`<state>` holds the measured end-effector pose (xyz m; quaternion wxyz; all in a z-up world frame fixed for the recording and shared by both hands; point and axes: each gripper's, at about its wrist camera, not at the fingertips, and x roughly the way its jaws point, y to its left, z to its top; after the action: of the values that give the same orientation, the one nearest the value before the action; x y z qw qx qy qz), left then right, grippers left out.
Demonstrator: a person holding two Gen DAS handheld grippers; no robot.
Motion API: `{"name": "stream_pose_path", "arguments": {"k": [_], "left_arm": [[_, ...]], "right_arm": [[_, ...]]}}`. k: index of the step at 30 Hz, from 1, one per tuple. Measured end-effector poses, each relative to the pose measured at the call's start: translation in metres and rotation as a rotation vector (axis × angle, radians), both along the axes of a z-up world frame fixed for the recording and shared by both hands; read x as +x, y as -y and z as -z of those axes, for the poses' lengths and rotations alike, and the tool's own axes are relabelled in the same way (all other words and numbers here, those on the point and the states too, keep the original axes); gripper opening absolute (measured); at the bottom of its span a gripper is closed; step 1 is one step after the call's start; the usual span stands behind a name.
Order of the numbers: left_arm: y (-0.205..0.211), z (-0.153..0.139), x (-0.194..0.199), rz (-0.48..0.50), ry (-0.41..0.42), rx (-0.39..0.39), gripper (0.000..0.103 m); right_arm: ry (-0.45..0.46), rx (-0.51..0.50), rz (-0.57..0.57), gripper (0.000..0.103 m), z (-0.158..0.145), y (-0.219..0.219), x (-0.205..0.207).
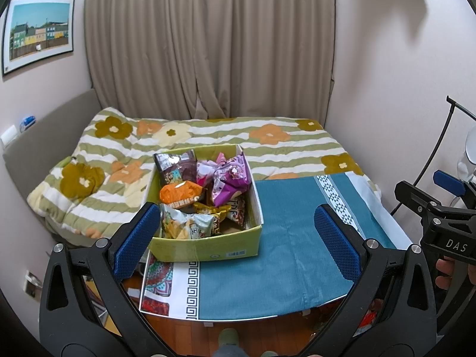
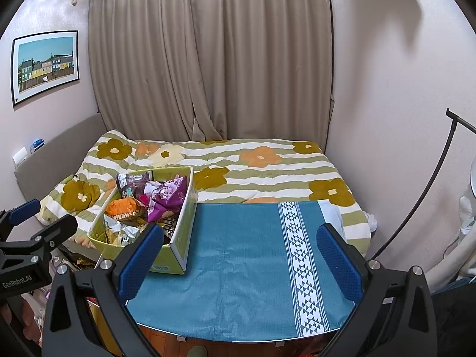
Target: Organize snacks
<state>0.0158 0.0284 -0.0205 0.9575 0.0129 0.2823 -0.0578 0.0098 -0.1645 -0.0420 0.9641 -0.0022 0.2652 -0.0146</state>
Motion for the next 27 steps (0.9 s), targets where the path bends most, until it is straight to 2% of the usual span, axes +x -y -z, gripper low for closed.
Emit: {"name": "stream_pose_path", "arguments": {"k": [27], "left_arm": [[0.0009, -0.0048, 0.0086, -0.006, -0.006, 0.01, 0.103]], "right_arm": [[-0.003, 0.005, 0.002, 0.103, 0.0003, -0.0003, 0.0014]]}}
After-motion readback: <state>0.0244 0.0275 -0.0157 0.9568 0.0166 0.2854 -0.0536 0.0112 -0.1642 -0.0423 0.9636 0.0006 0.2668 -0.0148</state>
